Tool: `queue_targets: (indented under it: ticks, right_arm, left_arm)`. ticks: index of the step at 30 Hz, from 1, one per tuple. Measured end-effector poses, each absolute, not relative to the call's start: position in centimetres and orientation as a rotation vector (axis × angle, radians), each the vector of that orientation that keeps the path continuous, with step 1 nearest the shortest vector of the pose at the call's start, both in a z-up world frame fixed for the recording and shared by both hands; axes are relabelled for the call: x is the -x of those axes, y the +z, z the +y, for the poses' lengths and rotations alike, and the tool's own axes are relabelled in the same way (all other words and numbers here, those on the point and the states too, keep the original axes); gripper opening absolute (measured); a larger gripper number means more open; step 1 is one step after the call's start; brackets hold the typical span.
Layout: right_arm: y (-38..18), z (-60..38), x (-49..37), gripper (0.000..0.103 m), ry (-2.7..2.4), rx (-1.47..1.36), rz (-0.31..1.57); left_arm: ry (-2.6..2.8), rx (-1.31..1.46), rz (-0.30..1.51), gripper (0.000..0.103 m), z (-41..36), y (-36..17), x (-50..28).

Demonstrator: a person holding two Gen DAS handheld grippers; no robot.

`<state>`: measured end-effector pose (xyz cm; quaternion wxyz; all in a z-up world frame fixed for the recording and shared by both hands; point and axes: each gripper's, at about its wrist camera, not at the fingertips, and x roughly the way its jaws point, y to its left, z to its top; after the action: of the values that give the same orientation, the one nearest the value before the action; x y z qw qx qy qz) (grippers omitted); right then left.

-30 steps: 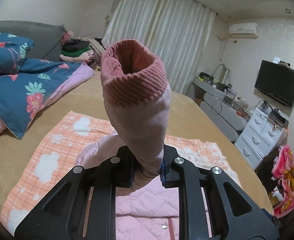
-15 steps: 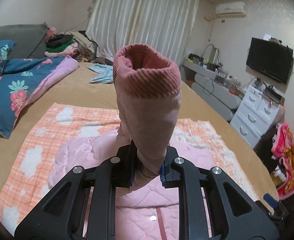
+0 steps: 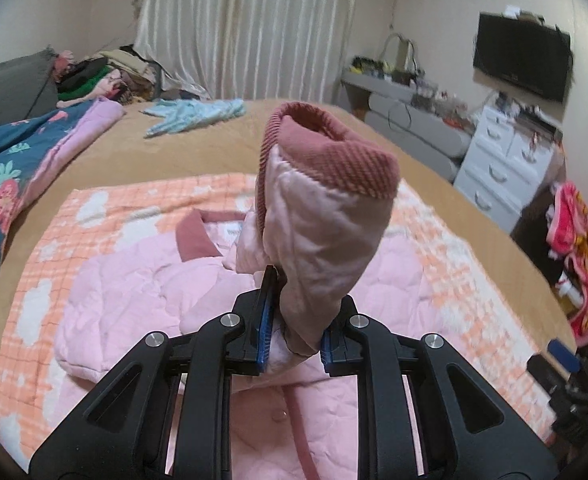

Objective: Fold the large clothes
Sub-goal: 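Fold the sleeve across the jacket front with the left gripper and release, then grasp the folded sleeve's ribbed cuff with the right gripper and lift it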

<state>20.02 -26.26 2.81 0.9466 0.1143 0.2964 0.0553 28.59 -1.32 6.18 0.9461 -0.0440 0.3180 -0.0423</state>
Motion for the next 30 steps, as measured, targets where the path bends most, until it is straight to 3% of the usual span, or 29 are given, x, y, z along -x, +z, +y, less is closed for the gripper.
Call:
queue_targets:
  ticks: [13, 16, 18, 22, 24, 30]
  right_arm:
    - [1.6, -29.6, -20.9, 0.099, 0.048, -0.280, 0.624]
    - [1.4, -29.9, -21.1, 0.099, 0.041, -0.284, 0.632]
    - [1.2, -29.9, -21.3, 0.099, 0.040, -0.281, 0.638]
    - [1.1, -29.6, -21.4, 0.099, 0.039, -0.275, 0.644]
    - [0.9, -29.2, -21.6, 0.099, 0.047, -0.269, 0.651]
    - [0.3, -27.4, -22.3, 0.099, 0.076, -0.245, 0.677]
  left_arm:
    - [-0.112, -0.099, 0.789, 0.019, -6.6, -0.2, -30.4]
    - [-0.119, -0.173, 0.818, 0.027, -8.0, -1.7, -30.3]
    - [-0.137, -0.214, 0.864, 0.050, -8.7, -2.7, -30.2]
    - [-0.156, -0.286, 0.913, 0.062, -9.3, -4.5, -29.2]
    - [-0.180, -0.287, 0.944, 0.081, -9.1, -4.9, -28.6]
    - [-0.272, -0.214, 0.966, 0.088, -7.4, -4.2, -25.5]
